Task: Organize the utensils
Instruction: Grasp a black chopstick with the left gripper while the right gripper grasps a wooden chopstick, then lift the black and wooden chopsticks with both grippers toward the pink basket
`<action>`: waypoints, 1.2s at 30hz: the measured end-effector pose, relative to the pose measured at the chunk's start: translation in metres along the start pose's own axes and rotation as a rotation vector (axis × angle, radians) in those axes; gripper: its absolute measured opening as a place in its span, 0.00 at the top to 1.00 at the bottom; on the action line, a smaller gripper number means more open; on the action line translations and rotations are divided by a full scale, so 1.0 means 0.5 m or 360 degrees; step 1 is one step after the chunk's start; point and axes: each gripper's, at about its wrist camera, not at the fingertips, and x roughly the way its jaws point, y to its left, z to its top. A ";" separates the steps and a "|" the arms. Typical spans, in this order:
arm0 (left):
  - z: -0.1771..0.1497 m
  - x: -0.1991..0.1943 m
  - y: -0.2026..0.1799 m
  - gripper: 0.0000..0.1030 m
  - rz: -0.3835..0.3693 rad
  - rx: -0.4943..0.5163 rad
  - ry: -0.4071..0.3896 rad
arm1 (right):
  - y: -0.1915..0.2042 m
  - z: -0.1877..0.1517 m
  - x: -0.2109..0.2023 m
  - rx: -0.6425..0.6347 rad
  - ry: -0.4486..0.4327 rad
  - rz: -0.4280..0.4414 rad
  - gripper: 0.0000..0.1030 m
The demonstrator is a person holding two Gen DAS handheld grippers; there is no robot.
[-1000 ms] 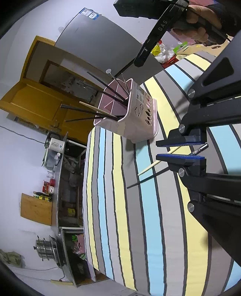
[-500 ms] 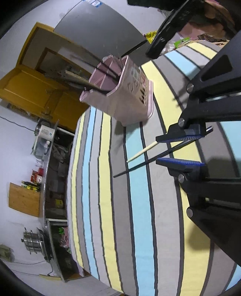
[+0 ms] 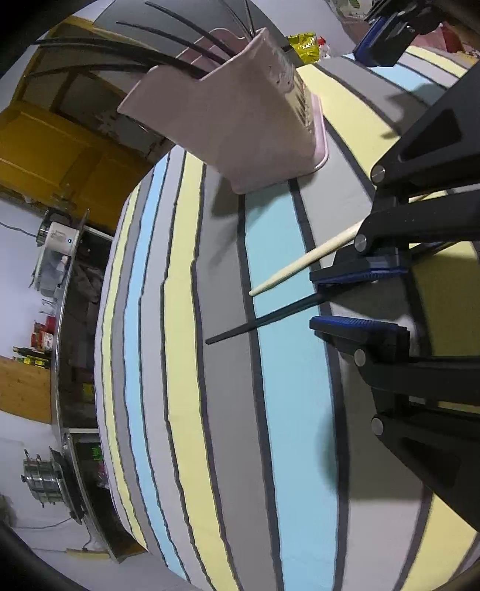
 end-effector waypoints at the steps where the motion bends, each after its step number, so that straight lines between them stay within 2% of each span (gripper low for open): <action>1: 0.000 0.003 -0.002 0.86 0.0017 0.0022 -0.0001 | 0.000 -0.001 0.005 0.0001 0.0008 0.0003 0.86; 3: -0.003 0.004 -0.003 0.90 0.0043 0.0071 -0.0013 | 0.002 0.003 0.015 -0.0001 0.0021 0.0008 0.86; 8: -0.023 -0.023 0.031 0.92 0.0033 0.0108 -0.0011 | 0.018 0.004 0.037 -0.0029 0.0049 0.0033 0.86; 16: -0.073 -0.093 0.129 0.94 0.0055 0.0067 0.0009 | 0.066 0.006 0.093 -0.0115 0.0100 0.0084 0.86; 20: -0.084 -0.107 0.156 0.94 0.0038 0.0029 0.0007 | 0.097 0.011 0.135 -0.0209 0.0130 0.0063 0.86; 26: -0.068 -0.108 0.176 0.94 -0.0002 -0.0069 -0.0022 | 0.114 0.034 0.191 -0.0282 0.0168 0.0000 0.86; 32: -0.037 -0.084 0.184 0.91 0.0057 -0.0115 -0.0009 | 0.117 0.053 0.236 -0.0308 0.0208 -0.0039 0.86; 36: -0.043 -0.079 0.182 0.89 0.0073 -0.0113 -0.0029 | 0.122 0.060 0.259 -0.0327 0.0234 -0.0055 0.86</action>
